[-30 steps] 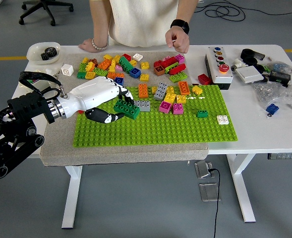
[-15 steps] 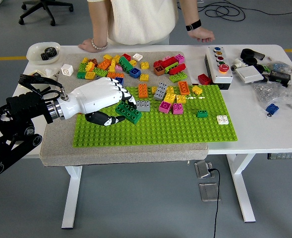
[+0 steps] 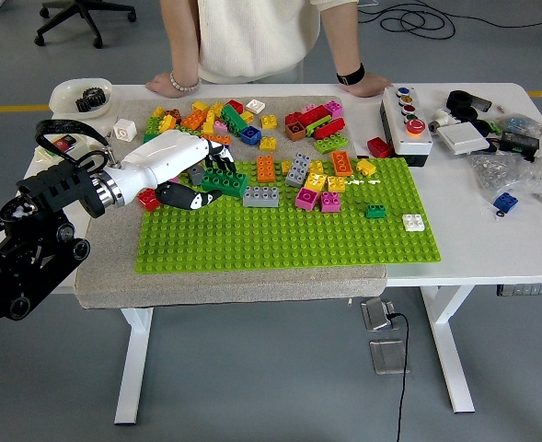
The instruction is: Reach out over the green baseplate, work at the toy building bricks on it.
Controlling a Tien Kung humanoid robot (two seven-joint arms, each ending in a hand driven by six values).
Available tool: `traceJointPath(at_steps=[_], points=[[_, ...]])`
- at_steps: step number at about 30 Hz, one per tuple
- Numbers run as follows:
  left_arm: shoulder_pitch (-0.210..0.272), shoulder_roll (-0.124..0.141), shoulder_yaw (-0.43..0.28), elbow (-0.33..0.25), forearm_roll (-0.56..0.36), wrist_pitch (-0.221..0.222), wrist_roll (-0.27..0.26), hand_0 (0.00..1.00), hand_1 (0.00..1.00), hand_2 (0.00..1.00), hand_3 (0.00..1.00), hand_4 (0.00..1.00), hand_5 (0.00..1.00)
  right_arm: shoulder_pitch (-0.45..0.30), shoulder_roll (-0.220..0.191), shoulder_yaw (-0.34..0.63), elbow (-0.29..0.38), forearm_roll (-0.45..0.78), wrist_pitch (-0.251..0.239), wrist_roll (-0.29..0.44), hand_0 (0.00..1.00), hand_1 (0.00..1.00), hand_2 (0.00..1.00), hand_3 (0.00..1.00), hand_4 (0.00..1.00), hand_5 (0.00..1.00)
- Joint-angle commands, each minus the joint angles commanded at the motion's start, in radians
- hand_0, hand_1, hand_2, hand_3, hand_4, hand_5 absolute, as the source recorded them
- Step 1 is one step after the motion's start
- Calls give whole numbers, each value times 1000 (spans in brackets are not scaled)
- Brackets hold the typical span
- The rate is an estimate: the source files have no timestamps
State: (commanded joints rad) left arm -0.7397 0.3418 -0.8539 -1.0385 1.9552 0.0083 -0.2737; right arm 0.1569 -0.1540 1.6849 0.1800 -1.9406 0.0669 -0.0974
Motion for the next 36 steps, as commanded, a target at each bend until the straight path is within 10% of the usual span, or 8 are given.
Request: traceJointPath(at_steps=[9,26,36], points=[[56,-105,-120,17,56,-62,105,581,531,516,520,440,2,0,-3,2,0,0,-1,0,741,645,684,638,817,509],[152,-215,-247,-80,205,-107,298,580,539,524,522,426,2,-6,-3,2,0,-1,-2,0,741,646,684,639,817,509],[172,-269,-231,-36,255,-45,299,586,545,525,522,431,2,-5,0,-7,0,-6,0,0,741,646,685,640,817,509]])
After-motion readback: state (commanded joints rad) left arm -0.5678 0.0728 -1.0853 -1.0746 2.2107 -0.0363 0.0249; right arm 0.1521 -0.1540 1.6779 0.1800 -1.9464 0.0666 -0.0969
